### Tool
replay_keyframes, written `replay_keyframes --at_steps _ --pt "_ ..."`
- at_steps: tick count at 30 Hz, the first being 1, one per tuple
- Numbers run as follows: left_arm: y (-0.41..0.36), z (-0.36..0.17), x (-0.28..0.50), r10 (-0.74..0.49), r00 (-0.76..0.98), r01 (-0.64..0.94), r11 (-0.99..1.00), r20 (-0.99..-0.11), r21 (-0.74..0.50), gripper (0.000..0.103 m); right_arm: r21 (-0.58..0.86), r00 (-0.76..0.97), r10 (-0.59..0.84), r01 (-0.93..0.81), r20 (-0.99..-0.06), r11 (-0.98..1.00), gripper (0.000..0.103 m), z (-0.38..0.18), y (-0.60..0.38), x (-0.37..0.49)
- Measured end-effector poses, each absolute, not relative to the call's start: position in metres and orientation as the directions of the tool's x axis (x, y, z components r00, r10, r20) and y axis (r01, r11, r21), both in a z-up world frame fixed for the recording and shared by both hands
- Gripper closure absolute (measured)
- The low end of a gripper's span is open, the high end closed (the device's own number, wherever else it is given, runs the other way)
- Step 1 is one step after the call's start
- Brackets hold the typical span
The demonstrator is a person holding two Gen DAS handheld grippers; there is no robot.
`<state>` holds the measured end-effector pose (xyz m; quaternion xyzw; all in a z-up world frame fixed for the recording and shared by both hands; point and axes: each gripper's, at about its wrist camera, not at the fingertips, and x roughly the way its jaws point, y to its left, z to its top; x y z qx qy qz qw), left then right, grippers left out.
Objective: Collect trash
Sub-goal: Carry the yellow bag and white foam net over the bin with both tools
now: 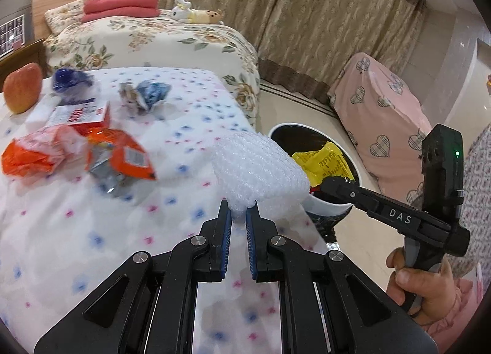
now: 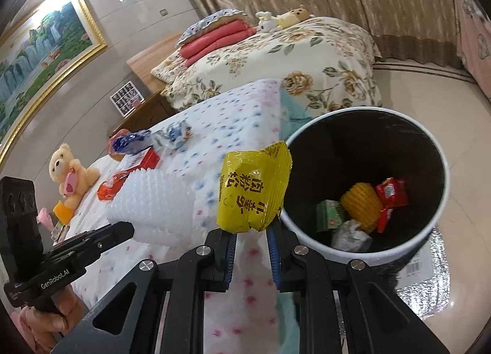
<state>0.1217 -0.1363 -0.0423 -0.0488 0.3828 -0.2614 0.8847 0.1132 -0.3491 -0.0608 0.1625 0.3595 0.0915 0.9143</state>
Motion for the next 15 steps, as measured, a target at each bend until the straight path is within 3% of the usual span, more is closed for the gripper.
replay_keyframes --at_steps 15 --pt "-0.199 -0.04 0.143 -0.528 0.516 0.504 0.824 -0.675 -0.259 0.094 0.362 0.746 0.198 0.062 -0.636 0.93 0.084 -0.065 -0.407 0.104"
